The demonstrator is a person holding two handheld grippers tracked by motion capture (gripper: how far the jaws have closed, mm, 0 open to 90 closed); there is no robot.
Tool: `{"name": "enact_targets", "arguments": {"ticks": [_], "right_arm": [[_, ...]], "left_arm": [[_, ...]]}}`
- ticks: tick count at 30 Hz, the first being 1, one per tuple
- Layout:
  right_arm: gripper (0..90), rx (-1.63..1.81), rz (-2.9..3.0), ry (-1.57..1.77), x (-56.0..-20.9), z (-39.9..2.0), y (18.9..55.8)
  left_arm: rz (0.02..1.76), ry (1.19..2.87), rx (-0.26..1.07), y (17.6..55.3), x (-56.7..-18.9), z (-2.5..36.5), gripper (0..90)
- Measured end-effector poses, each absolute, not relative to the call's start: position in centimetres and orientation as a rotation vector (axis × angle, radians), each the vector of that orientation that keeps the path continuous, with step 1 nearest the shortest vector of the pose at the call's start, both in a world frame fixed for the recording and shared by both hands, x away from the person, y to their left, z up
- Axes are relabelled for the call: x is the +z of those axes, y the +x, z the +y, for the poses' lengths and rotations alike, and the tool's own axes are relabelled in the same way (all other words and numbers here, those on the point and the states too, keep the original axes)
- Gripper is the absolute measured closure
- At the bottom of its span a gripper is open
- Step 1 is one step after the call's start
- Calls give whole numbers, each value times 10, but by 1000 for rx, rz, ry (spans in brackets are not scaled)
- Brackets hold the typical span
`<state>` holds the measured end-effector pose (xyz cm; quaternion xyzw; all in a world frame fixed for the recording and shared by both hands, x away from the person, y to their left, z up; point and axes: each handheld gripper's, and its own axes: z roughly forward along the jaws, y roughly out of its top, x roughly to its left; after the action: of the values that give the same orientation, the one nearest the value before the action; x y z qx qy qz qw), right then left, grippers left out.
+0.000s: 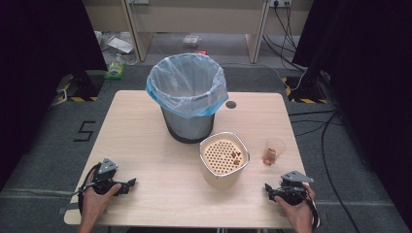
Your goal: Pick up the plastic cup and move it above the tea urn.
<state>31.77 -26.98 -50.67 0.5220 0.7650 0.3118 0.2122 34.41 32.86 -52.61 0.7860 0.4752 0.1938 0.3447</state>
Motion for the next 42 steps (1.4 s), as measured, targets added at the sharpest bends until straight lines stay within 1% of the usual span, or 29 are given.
{"name": "enact_targets", "arguments": {"ticks": [7, 17, 25, 33, 34, 42], "right_arm": [[291, 867, 2112, 1447, -505, -270, 318], [346, 869, 2096, 1433, -495, -277, 323], [354, 888, 2044, 1446, -477, -282, 327], [361, 900, 2021, 1448, -461, -284, 341], [362, 906, 2011, 1456, -453, -285, 345], [362, 944, 1973, 1464, -429, -294, 352]], "left_arm": [[1234, 2041, 503, 344, -526, 329, 0], [1234, 2041, 503, 344, -526, 329, 0], [1234, 2041, 503, 344, -526, 329, 0], [1234, 2041, 503, 344, -526, 329, 0], [1233, 2041, 503, 344, -526, 329, 0], [1234, 2039, 503, 344, -526, 329, 0]]}}
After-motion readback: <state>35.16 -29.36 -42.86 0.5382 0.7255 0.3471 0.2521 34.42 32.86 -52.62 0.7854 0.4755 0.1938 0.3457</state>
